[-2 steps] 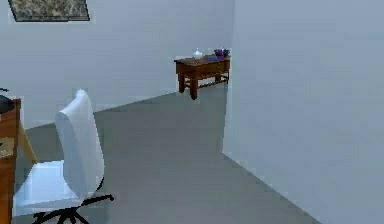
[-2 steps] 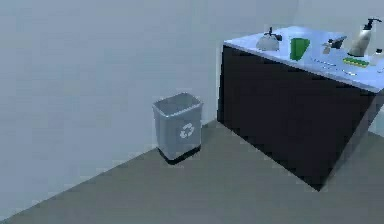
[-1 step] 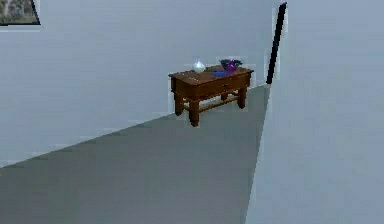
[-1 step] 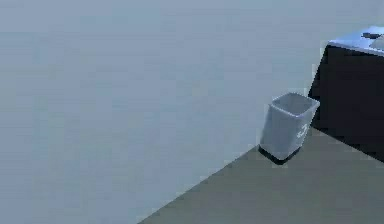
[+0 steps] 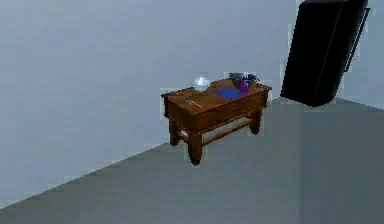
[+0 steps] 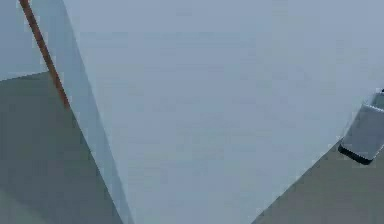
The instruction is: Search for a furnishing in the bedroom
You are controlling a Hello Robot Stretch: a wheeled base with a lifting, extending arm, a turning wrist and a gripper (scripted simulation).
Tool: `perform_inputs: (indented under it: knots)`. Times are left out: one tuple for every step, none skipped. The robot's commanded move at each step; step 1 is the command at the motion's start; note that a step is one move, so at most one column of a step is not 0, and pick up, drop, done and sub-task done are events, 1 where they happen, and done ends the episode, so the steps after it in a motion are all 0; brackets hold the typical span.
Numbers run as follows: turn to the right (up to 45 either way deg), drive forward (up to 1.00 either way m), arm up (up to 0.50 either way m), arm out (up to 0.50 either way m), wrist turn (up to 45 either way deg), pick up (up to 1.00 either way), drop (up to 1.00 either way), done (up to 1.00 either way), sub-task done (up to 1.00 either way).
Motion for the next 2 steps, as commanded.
perform_inputs:
  knots:
    - [-24.0, 0.00, 0.00, 0.00, 0.0, 0.00, 0.00, 0.00, 0.00]
    - [0.0, 0.15, 0.00, 0.00, 0.0, 0.00, 0.00, 0.00, 0.00]
